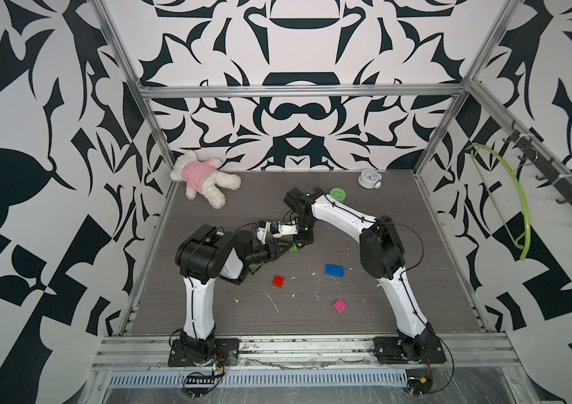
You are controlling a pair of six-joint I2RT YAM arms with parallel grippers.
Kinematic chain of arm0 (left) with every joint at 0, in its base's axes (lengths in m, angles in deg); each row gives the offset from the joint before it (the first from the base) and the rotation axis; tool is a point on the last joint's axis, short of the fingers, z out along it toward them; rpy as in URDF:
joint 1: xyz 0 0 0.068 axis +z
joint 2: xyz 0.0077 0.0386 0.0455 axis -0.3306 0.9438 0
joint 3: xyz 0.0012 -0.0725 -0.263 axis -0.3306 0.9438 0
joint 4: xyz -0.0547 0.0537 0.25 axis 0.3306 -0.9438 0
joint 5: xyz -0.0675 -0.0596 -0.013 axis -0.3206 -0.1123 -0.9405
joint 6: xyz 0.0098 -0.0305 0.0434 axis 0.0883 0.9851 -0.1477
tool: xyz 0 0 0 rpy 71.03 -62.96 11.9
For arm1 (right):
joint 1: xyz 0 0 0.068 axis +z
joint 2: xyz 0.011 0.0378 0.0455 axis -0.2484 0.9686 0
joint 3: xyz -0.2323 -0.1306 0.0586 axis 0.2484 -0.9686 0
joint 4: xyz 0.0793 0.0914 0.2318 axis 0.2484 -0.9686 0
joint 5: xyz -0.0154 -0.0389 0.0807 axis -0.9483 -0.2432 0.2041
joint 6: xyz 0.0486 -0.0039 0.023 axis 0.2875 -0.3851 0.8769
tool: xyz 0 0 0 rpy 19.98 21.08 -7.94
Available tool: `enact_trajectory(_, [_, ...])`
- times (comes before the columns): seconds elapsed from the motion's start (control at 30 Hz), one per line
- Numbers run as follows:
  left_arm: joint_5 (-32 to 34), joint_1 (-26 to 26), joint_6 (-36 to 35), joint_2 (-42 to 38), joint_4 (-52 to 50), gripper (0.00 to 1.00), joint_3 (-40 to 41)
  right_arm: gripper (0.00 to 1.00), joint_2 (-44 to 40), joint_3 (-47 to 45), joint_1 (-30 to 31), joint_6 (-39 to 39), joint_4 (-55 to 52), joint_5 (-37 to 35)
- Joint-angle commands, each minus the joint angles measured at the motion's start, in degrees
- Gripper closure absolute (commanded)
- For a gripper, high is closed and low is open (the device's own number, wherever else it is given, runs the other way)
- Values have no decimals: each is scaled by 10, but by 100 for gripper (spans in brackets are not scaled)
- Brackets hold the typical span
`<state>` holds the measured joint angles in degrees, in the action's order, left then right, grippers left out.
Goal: Assemble the letter y with lego
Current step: Assemble the lego brick with the lego brick.
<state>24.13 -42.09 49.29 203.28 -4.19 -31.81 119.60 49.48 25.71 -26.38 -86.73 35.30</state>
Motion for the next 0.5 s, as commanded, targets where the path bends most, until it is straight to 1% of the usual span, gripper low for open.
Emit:
enact_trajectory(0.0, [57, -7, -43, 63, -200, 50, 21, 79, 2, -15, 15, 1, 13, 20])
enact_trajectory(0.27, [63, -7, -43, 60, -209, 53, 23, 75, 1, -9, 15, 5, 16, 24])
enact_trajectory(0.47, [73, -3, -49, 57, -236, 58, 21, 74, -6, -10, 14, 7, 21, 24])
